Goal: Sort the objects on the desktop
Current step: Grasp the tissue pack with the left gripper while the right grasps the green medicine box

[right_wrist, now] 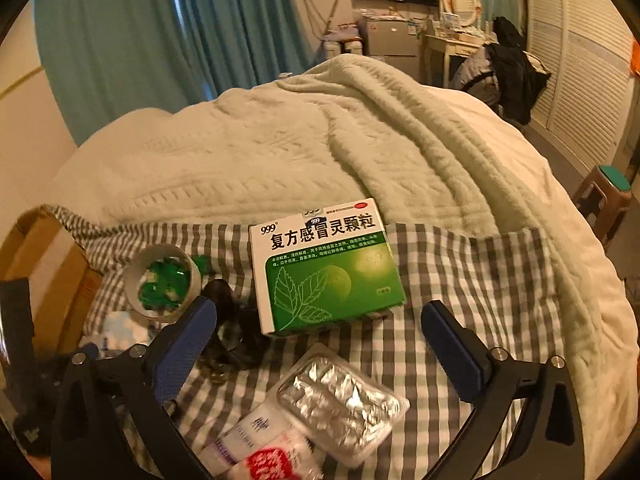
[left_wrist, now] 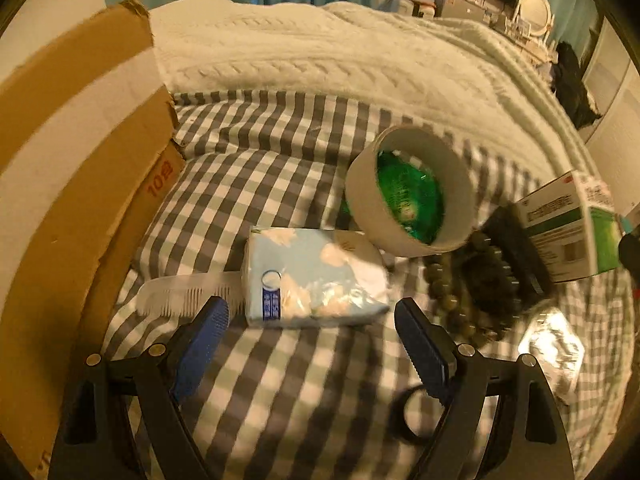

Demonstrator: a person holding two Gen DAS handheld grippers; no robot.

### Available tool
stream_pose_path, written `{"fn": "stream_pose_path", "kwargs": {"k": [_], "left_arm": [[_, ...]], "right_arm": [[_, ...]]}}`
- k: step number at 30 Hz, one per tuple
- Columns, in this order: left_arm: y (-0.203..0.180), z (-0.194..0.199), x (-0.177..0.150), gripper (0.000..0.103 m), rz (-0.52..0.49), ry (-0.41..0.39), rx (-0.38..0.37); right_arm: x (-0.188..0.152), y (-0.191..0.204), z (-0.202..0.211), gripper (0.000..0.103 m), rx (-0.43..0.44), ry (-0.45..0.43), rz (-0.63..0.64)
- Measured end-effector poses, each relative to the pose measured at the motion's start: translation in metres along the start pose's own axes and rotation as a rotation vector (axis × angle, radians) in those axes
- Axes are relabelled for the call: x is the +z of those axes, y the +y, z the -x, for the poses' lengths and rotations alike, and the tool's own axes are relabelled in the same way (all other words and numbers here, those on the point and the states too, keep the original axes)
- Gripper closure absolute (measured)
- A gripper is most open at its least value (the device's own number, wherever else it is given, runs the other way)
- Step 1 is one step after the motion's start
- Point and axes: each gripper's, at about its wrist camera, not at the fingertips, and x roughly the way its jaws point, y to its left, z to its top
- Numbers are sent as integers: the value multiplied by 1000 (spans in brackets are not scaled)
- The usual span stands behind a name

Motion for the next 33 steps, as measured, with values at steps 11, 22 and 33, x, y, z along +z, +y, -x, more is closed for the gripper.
{"fn": "stream_pose_path", "kwargs": {"k": [11, 22, 33], "left_arm": [[-4, -24, 11, 10, -32, 45, 29], [-4, -19, 13, 28, -65, 49, -4], [17, 37, 16, 28, 16, 7, -74]], "right_arm": [[15, -5, -40, 0, -24, 25, 65], [4, 14, -72, 1, -18, 154, 136], [22, -13, -10, 11, 123, 90, -115]]}}
